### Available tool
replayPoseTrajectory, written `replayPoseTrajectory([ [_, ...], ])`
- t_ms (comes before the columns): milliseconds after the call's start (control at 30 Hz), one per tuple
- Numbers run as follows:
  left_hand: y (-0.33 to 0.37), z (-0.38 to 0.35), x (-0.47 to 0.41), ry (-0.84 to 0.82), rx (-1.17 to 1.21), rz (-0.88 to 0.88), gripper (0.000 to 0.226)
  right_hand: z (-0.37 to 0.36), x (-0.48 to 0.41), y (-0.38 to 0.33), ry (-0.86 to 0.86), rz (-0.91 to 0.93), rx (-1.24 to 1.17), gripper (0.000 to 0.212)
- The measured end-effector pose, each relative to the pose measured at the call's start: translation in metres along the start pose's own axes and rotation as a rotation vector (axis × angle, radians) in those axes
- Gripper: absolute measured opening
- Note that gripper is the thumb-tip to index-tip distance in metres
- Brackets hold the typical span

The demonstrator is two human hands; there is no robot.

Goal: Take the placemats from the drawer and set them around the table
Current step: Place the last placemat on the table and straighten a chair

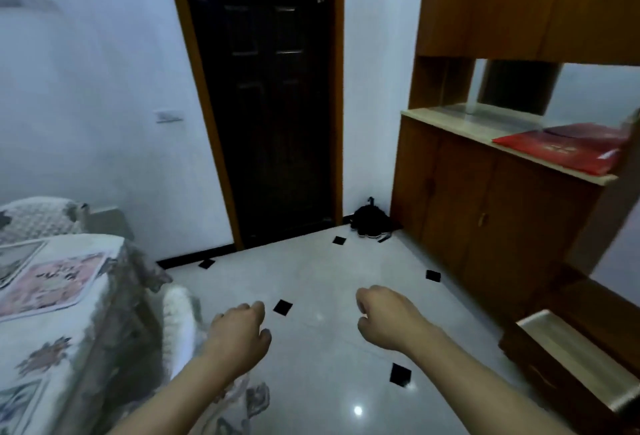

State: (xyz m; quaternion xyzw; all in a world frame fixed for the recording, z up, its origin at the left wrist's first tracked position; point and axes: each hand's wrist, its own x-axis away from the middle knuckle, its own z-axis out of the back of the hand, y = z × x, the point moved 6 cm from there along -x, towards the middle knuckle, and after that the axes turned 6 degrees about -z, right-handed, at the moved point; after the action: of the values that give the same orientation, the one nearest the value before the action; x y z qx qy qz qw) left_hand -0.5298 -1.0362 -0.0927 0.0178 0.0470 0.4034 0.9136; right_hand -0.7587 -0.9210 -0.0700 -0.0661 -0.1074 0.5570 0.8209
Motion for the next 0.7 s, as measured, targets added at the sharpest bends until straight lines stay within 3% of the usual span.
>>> replayPoseTrajectory([
  [200,-0.094,-0.013,-0.081,0.03,-0.025,0.188,0.027,-0.008,-0.15,-0.049,-0.036,0.181,0.011,0.009],
  [500,-0.208,-0.011,-0.259,0.039,-0.012,0.274,0.026,0.006,-0.367,-0.09,-0.08,0.243,0.053,0.008],
  [700,-0.28,-0.018,-0.335,0.012,-0.053,0.389,0.029,-0.003,-0.509,-0.15,-0.126,0.38,0.062,0.007],
])
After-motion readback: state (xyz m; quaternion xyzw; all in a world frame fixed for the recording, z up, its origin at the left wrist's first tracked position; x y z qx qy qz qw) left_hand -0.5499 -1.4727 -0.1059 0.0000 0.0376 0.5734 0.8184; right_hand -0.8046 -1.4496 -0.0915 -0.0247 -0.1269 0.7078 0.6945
